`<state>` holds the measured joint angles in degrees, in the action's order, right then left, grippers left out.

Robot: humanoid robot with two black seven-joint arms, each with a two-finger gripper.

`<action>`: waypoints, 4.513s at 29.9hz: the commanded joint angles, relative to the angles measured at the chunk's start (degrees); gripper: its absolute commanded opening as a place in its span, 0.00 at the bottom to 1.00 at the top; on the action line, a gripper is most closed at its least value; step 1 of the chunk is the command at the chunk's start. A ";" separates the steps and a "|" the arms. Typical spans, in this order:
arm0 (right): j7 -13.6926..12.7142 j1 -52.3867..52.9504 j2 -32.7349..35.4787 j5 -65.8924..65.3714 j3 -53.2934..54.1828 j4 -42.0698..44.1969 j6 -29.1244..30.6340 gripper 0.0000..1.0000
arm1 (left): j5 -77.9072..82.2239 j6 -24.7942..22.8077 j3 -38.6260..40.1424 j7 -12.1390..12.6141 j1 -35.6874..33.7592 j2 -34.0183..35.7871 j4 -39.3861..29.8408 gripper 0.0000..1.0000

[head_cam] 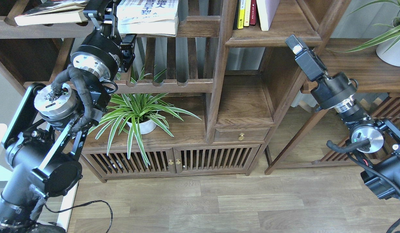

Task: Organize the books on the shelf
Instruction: 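Raise the left gripper to the white book lying on the top shelf, then grasp the lying white book with the left gripper and pull it out, then lower the white book with the left gripper toward the right gripper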

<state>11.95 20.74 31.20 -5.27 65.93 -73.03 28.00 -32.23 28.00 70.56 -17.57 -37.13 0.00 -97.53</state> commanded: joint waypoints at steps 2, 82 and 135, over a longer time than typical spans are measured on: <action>0.00 0.00 0.00 0.00 0.07 0.00 0.00 0.81 | 0.06 0.00 0.01 0.00 -0.05 0.00 0.14 0.94; -0.09 -0.17 -1.93 0.00 -0.01 0.35 0.00 0.80 | 10.86 -6.18 -2.97 -4.22 3.03 1.49 1.02 0.00; -7.03 4.40 -19.16 2.29 -14.87 1.67 0.00 0.80 | 22.21 -56.00 -10.80 11.51 20.26 6.76 14.29 0.00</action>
<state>5.02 25.15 12.14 -3.00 51.35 -71.69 28.00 -10.06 -28.01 59.70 -6.09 -15.60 7.41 -83.14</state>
